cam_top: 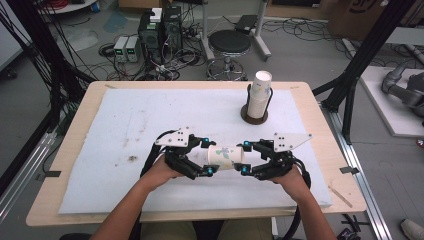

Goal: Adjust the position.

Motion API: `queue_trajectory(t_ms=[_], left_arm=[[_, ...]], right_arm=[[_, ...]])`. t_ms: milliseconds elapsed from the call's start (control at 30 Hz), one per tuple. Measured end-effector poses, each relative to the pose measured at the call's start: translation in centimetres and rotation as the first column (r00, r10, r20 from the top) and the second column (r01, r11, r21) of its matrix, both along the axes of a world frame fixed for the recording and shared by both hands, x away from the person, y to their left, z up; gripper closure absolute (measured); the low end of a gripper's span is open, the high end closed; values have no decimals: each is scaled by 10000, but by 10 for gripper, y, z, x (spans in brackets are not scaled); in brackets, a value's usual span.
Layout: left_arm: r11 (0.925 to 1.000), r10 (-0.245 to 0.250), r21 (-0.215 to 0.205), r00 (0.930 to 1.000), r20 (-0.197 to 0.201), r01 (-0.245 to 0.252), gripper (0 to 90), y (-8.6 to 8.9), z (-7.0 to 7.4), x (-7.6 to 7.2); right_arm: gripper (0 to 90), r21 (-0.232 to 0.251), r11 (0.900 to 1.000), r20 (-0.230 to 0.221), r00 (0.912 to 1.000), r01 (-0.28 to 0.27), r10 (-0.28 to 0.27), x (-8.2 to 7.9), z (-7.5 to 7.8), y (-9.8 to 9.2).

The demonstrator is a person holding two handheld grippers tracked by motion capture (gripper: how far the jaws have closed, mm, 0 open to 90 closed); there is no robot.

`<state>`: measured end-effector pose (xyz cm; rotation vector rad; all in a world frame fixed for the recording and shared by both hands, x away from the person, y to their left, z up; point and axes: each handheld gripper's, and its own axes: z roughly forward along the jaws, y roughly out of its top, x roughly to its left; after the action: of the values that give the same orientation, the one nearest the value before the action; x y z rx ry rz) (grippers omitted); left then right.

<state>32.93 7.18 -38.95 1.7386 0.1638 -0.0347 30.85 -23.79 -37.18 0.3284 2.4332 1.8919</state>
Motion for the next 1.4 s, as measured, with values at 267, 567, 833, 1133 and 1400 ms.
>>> queue_trajectory(t_ms=[267, 567, 833, 1133, 1400], left_arm=[[9997, -248, -89, 9996, 114, 249, 283, 0, -1, 1], [9994, -309, 156, 9995, -65, 310, 372, 3, 5, 1], [9990, -284, 330, 9994, -184, 290, 387, 7, 10, 2], [9800, -177, 1980, 9998, -55, 185, 384, 11, 31, 5], [9443, -199, 3289, 9997, 161, 135, 384, 12, 47, 8]], right_arm=[[378, 273, 9996, -310, 9995, -59, 67, 2, -5, -1], [362, 399, 9992, -723, 9974, 28, 1, 3, -5, -2], [198, 603, 9972, -956, 9947, 434, -375, 4, -4, -3], [195, -133, 9957, -143, 9957, 915, -917, -2, 9, -6], [195, -937, 9915, 219, 9958, 900, -884, 0, 17, -1]])
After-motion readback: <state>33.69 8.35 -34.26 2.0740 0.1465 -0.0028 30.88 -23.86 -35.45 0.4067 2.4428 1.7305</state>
